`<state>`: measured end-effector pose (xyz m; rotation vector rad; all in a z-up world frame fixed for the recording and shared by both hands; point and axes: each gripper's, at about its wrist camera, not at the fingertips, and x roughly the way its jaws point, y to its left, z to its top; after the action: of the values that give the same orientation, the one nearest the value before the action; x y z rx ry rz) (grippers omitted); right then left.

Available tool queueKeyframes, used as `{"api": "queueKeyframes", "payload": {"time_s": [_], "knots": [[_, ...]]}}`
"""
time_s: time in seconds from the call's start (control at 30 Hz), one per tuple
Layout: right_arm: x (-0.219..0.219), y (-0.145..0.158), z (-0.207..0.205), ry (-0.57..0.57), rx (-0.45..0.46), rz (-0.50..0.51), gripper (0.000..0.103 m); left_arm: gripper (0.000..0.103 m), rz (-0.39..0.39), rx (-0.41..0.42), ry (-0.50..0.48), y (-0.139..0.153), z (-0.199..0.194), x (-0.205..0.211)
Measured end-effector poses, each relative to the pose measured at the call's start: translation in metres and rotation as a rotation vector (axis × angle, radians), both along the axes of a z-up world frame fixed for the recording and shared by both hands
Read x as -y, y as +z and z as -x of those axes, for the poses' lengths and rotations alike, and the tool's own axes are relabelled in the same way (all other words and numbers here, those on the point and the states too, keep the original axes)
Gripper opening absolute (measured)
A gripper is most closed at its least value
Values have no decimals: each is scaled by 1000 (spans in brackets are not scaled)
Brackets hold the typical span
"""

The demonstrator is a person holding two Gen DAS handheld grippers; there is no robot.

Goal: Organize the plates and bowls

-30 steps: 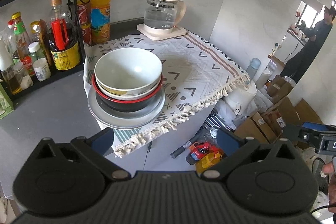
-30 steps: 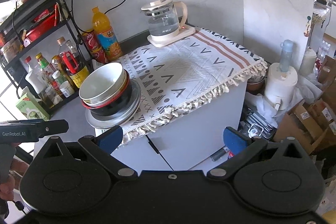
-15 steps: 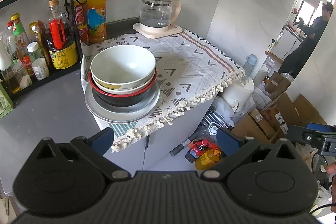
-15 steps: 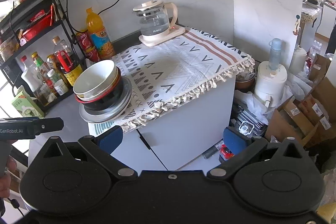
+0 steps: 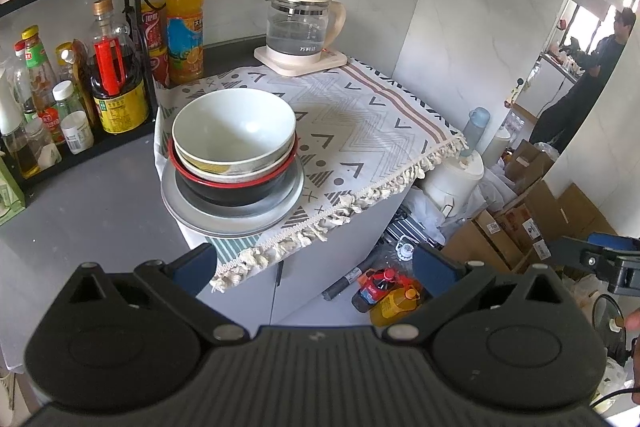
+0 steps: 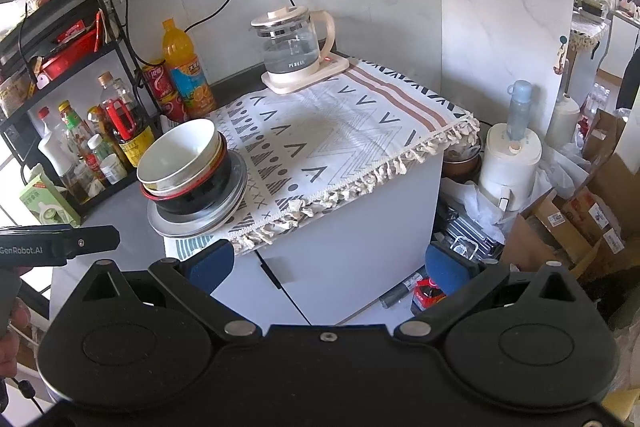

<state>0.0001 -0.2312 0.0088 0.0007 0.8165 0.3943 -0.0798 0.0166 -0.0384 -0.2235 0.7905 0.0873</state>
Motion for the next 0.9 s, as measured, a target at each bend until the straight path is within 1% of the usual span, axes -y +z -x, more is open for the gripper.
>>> {"api": "queueKeyframes", "payload": {"time_s": [0.9], "knots": [[-12, -4, -7, 7, -13, 2, 103, 103, -2, -28, 6, -2, -10, -9]]}}
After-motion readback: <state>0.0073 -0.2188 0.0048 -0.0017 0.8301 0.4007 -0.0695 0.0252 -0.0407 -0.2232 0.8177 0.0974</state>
